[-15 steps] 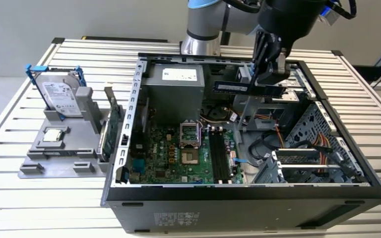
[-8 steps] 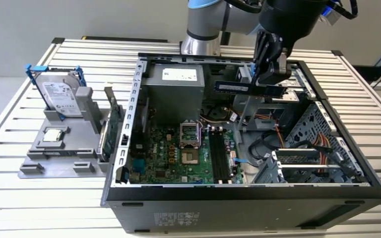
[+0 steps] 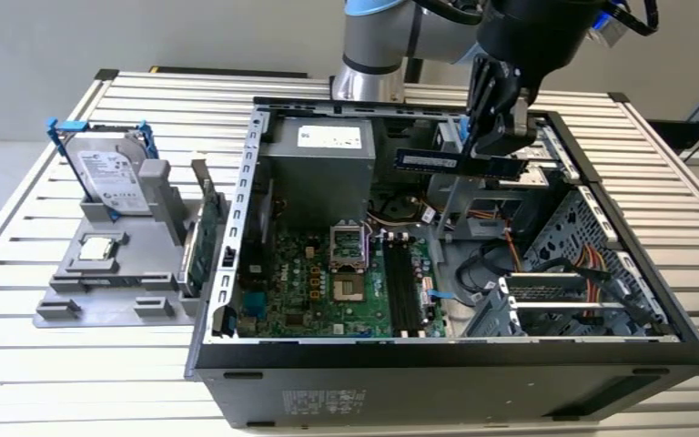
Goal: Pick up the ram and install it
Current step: 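Insert the ram into the slot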
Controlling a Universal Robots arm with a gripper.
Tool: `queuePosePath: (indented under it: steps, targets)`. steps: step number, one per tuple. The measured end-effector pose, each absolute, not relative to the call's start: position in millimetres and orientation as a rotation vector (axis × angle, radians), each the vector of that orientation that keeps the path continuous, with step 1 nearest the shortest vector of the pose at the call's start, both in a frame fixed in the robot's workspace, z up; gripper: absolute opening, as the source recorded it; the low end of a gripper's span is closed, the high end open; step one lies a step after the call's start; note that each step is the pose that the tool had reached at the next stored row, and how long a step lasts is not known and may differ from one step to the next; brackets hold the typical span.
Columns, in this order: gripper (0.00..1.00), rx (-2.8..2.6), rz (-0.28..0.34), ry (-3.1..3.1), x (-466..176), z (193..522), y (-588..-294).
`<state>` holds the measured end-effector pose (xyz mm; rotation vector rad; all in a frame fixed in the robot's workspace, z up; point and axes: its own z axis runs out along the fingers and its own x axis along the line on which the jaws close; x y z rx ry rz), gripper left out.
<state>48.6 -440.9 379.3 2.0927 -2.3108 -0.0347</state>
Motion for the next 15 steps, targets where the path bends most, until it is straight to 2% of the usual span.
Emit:
queuePosePath:
  steps: [15]
  targets:
    - [0.00, 2.043, -0.035, -2.355, 48.8, 379.3, -440.9]
